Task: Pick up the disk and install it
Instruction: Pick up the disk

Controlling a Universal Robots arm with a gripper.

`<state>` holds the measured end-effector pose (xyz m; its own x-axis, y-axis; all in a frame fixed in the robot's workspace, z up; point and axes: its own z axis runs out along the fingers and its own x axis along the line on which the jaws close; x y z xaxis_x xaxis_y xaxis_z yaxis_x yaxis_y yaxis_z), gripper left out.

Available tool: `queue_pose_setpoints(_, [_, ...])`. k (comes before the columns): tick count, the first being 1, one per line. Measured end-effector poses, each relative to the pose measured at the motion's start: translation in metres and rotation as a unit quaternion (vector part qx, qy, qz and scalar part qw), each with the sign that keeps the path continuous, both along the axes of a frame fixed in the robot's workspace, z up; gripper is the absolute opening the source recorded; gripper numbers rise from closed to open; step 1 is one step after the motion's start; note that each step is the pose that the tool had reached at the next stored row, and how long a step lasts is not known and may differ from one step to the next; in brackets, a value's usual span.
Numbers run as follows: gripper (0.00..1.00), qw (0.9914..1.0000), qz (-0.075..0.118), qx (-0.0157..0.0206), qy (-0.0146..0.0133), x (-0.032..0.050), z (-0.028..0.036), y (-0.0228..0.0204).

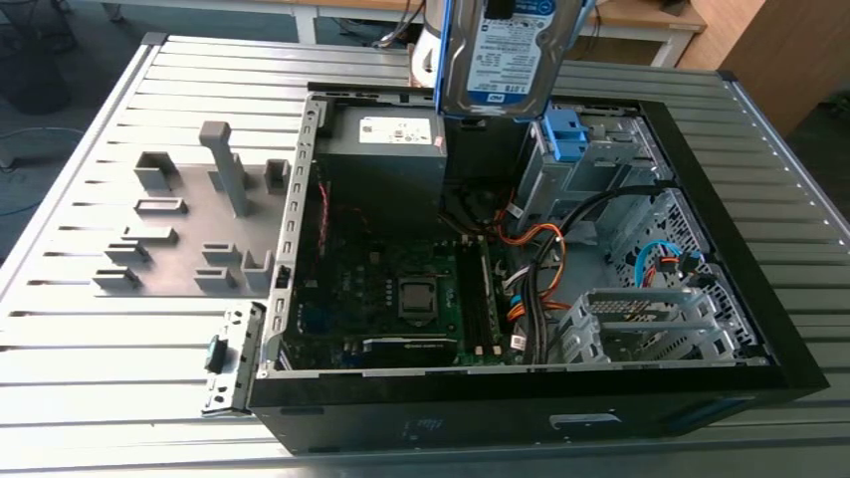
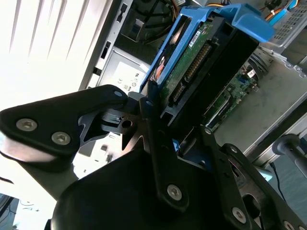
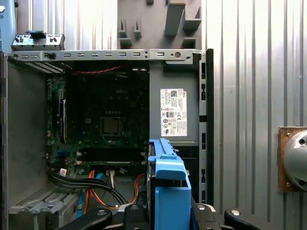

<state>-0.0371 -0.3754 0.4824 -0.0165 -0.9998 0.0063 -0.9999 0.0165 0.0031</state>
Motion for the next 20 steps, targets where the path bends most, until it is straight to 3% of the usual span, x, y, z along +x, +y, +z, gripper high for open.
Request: queue_pose_setpoints(20, [0.36,1.00000,0.000,-0.0024,0.0000,0.0000,0.0000,-0.0074])
